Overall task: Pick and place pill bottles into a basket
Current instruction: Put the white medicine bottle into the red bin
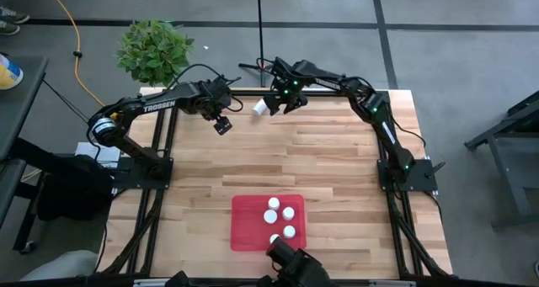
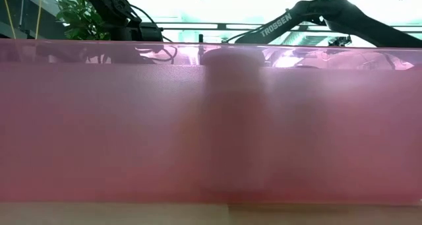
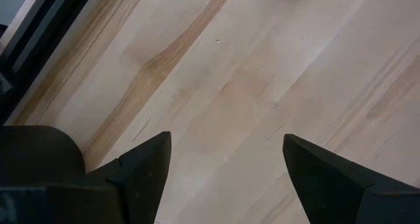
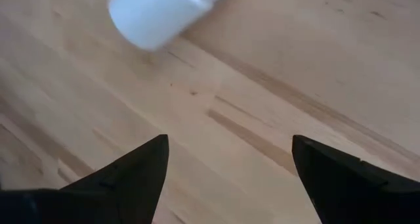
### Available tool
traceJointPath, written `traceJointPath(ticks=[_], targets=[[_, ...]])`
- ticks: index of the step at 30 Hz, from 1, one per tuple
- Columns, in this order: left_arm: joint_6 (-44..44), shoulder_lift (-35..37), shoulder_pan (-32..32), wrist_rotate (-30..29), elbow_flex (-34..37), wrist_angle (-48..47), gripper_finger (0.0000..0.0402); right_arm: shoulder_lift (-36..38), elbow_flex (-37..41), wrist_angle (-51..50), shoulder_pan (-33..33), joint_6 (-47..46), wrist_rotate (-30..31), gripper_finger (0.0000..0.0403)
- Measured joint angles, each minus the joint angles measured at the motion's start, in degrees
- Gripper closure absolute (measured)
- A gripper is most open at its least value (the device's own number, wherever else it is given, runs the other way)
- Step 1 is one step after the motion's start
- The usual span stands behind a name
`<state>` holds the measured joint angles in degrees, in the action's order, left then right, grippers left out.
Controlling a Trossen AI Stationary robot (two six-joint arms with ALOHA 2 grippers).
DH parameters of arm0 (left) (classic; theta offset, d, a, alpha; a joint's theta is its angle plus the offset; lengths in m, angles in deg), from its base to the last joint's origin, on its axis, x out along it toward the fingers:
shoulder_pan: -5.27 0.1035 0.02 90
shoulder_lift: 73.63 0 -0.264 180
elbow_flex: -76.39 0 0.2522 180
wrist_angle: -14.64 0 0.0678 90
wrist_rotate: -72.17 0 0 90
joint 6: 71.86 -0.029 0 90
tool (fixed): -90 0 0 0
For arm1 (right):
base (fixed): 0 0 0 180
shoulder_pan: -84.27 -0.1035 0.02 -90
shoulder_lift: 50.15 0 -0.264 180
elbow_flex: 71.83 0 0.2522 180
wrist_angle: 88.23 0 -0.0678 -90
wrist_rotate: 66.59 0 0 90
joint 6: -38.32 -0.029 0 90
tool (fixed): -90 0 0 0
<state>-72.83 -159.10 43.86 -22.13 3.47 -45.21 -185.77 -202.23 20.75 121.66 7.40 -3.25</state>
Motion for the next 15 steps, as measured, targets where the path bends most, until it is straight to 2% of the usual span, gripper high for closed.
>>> traceJointPath(ticks=[8, 15], targets=[[0.0, 0.0, 0.0, 0.5, 0.0, 0.1, 0.0076, 0.0, 0.0, 0.0, -0.1, 6.7, -1.2, 0.0089], [1.2, 0.0, 0.0, 0.5, 0.0, 2.6, 0.0076, 0.1, 0.0, -1.3, 1.0, 17.5, -6.9, 0.0089]])
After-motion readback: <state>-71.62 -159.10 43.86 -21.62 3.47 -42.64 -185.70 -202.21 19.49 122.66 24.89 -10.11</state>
